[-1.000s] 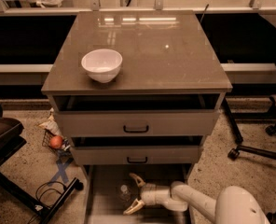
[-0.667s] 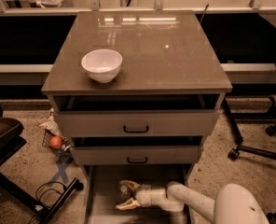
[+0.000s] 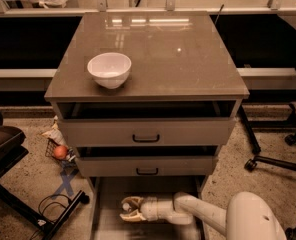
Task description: Pick water bottle from bottom drawer and place on counter
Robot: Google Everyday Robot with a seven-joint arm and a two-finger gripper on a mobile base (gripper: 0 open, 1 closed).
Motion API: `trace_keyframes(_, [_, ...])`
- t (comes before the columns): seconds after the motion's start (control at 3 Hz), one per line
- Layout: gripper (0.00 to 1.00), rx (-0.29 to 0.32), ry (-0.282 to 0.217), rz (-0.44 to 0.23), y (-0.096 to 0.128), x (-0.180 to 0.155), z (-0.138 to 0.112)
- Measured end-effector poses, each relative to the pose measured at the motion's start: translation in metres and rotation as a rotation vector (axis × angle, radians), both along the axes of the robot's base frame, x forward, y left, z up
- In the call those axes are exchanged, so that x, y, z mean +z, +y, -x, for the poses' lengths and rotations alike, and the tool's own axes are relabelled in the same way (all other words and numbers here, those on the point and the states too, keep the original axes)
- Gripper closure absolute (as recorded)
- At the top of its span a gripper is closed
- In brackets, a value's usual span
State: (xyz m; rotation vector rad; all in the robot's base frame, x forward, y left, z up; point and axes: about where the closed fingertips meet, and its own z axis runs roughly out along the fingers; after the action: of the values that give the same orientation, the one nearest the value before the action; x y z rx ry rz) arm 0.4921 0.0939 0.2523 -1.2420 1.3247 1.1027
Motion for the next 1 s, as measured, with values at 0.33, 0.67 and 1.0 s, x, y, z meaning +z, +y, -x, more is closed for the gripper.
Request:
trace_keyframes(0.33, [1.0,0.003,0.001,-0.002,0.002,0.0,0.001])
trace_keyframes(0.67, [1.0,-0.011,0.005,-0.025,0.002,0.023,0.005])
trace_keyframes(1.0, [1.0,-0.087,-0.014,-0.043,-0.009,0.087,-0.008])
